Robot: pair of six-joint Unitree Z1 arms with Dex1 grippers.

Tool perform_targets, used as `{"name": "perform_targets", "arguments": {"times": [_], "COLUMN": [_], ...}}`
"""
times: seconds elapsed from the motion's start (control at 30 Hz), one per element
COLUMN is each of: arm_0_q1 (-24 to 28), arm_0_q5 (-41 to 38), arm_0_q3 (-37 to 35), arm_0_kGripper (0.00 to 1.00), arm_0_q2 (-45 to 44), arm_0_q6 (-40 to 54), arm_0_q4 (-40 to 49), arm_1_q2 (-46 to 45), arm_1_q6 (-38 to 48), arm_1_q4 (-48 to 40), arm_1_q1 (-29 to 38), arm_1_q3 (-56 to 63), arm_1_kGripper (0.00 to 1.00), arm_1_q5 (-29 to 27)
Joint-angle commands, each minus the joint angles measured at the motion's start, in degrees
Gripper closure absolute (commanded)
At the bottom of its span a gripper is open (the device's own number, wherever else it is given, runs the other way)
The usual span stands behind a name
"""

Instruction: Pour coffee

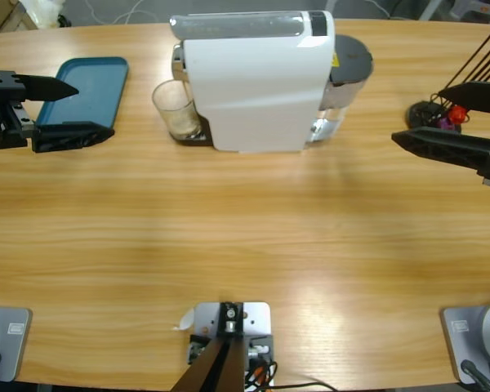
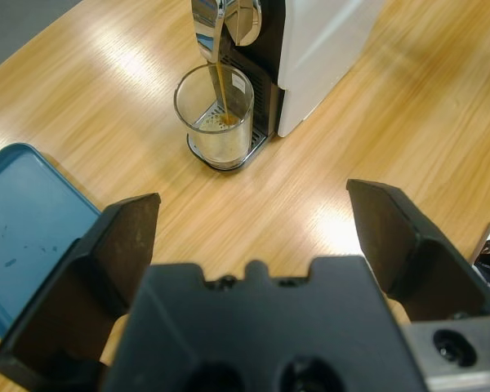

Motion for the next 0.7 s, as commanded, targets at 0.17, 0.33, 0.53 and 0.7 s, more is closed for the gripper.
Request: {"name": "perform_targets", "arguments": {"times": [0.17, 0.33, 0.53, 0.7], "arm_0_q1": [-0.4, -0.4, -0.4, -0.4], "arm_0_q5": [-0.4, -0.3, -0.2, -0.1], "arm_0_q3": [2.1, 2.1, 2.6, 2.8], "arm_0_kGripper": [0.000, 0.000, 0.000, 0.000], "arm_0_q2": [1.5, 1.5, 1.6, 1.7], "arm_0_q6": [-0.3, -0.3, -0.3, -0.3], "arm_0_q4": [-0.2, -0.2, -0.2, -0.2], "arm_1_q2": [-0.6, -1.2, -1.1, -1.3], "arm_1_q6": [1.2, 1.2, 0.8, 0.8], "arm_1_q4": [-0.7, -1.0, -1.2, -1.3], "arm_1_q1": [-0.6, -0.6, -0.6, -0.6], "arm_1_q3": [2.3, 2.7, 2.9, 2.9], "arm_1_kGripper": [0.000, 0.000, 0.000, 0.000], "arm_1_q5": [-1.6, -2.0, -2.3, -2.3]}}
